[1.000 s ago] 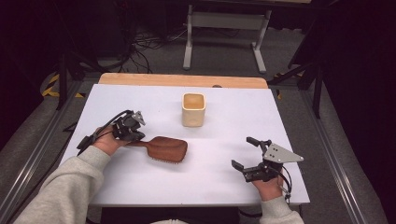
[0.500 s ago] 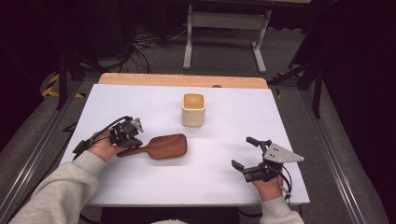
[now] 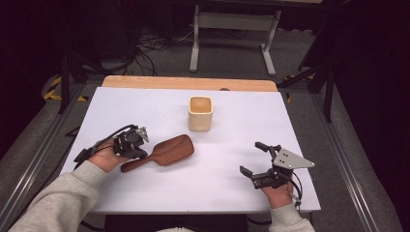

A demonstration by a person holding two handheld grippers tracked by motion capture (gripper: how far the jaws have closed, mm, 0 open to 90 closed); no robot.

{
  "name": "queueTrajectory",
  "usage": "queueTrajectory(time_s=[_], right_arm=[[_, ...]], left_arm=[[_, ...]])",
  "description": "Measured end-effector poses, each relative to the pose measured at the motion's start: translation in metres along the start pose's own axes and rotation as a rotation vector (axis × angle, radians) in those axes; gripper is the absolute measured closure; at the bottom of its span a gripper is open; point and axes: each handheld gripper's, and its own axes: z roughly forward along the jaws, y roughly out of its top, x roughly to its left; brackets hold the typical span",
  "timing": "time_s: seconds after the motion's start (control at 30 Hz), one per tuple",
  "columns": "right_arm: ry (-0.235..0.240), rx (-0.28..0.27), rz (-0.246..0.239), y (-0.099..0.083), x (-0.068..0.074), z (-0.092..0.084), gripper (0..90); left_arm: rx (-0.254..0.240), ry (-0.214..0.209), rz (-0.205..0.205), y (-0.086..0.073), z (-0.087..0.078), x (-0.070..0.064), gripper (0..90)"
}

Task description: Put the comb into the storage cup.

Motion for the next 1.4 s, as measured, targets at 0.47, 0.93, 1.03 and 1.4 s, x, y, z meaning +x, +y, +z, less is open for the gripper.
queueTrajectory(time_s=[0.47, 0.93, 1.03, 1.4], right_arm=[[0.003, 0.003, 0.000, 0.000, 0.000, 0.001, 2.0], [0.005, -0.001, 0.003, 0.000, 0.000, 0.001, 1.9], [0.005, 0.001, 0.002, 0.000, 0.000, 0.001, 1.9], [0.006, -0.002, 0.006, 0.000, 0.001, 0.001, 1.8]], left_arm=[[-0.020, -0.024, -0.033, -0.011, -0.001, -0.007, 90.0], [-0.108, 0.014, -0.135, -0.016, -0.019, -0.007, 67.6], [-0.144, 0.009, -0.147, -0.015, -0.021, -0.008, 43.3], [-0.265, 0.016, -0.153, -0.013, -0.031, -0.021, 0.1]])
